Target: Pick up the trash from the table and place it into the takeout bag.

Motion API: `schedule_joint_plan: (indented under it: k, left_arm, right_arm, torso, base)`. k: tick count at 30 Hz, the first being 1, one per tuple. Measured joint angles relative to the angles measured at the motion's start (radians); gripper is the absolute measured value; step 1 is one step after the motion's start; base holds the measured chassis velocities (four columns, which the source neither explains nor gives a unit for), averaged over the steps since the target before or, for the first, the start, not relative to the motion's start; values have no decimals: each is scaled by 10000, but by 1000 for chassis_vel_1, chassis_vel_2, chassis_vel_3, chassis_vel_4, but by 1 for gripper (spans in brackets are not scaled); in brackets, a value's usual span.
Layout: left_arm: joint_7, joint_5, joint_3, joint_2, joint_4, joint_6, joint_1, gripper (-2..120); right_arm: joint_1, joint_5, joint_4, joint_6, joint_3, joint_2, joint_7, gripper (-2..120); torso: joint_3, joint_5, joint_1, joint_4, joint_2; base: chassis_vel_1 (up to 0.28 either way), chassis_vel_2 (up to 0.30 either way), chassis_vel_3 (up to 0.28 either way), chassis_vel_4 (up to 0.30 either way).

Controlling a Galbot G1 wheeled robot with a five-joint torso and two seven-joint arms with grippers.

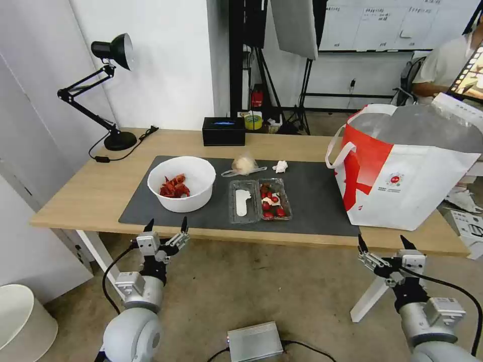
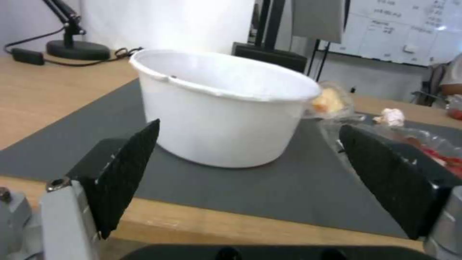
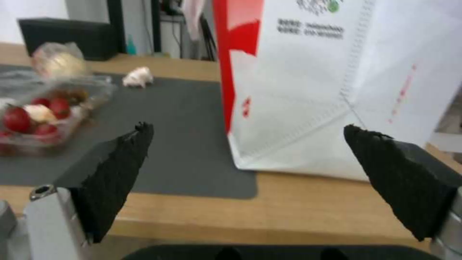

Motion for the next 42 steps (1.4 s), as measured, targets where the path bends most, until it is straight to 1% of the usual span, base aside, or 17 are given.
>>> schedule_joint_plan:
  k: [5,8,9,13,14,16,18,19,23,24,25,28,30,33,34,38,42]
  left_arm:
    - [153,-401,84,101,-481,221,160,100]
    - [106,-1639,516,204,-1042,965,108,100]
    - [106,-1639,516,204,-1042,965,108,100]
    - [-605,-3399,1464,177,-1460,1905,-346,100]
    - [-605,-3399,1464,177,-1460,1905,-346,100]
    - [-854,-3920,1814,155,-1490,2118,-500,100]
    - [-1288,-4815,2238,89,-1540,2370,-682,100]
    - [-1288,-4815,2238,89,-1540,2370,-682,100]
    - [-2108,-6663,2697,-134,-1781,2745,-1009,100]
    - [-2108,-6663,2697,-134,-1781,2745,-1009,100]
    - [-2303,-7110,2862,-199,-1796,2812,-1172,100]
    - [-2769,-8066,3197,-419,-1649,2930,-1813,100]
    - [-2856,-8236,3242,-474,-1542,2970,-1987,100]
    - [-2991,-8541,3370,-608,-990,3015,-2636,100]
    - [-2991,-8541,3370,-608,-990,3015,-2636,100]
    - [-3076,-8797,3531,-663,-381,3021,-3288,100]
    - [-3142,-8978,3424,-677,39,3166,-3721,100]
  right_arm:
    - [0,181,88,355,-136,-7,-245,100]
    - [13,309,118,540,-211,-2,-352,100]
    - [13,309,118,540,-211,-2,-352,100]
    - [12,469,192,666,-210,9,-396,100]
    - [12,469,192,666,-210,9,-396,100]
    - [-15,509,228,715,-166,11,-417,100]
    - [-68,564,274,781,-70,14,-437,99]
    - [-68,564,274,781,-70,14,-437,99]
    - [-79,643,307,833,0,31,-456,99]
    - [-79,643,307,833,0,31,-456,99]
    - [-76,655,313,835,2,50,-457,99]
    - [-66,657,317,847,1,122,-469,99]
    - [-68,657,317,849,0,136,-473,99]
    - [-66,657,292,857,29,153,-488,99]
    - [-66,657,292,857,29,153,-488,99]
    - [-51,663,219,858,142,160,-488,99]
    - [-43,668,186,858,167,204,-482,99]
  torso:
    - [-1,-1,-1,0,0]
    - [-1,0,-1,1,0]
    - [-1,0,-1,1,0]
    - [-1,1,-1,0,1]
    - [-1,1,-1,0,1]
    - [-1,0,-2,-1,1]
    - [0,0,-2,-1,1]
    - [0,0,-2,-1,1]
    - [-1,0,-2,1,2]
    - [-1,0,-2,1,2]
    - [-1,0,-2,0,1]
    - [-1,0,-2,-1,1]
    - [0,0,-2,0,1]
    - [-1,-1,-1,-1,1]
    - [-1,-1,-1,-1,1]
    - [0,0,-1,-1,1]
    - [0,0,-1,0,1]
  base:
    - [0,0,0,0]
    - [0,0,0,0]
    - [0,0,0,0]
    - [0,0,0,0]
    - [0,0,0,0]
    - [0,0,0,0]
    - [0,0,0,0]
    - [0,0,0,0]
    - [0,0,0,0]
    - [0,0,0,0]
    - [0,0,0,0]
    - [0,0,0,0]
    - [0,0,0,0]
    - [0,0,0,0]
    - [0,0,0,0]
    - [0,0,0,0]
    - [0,0,0,0]
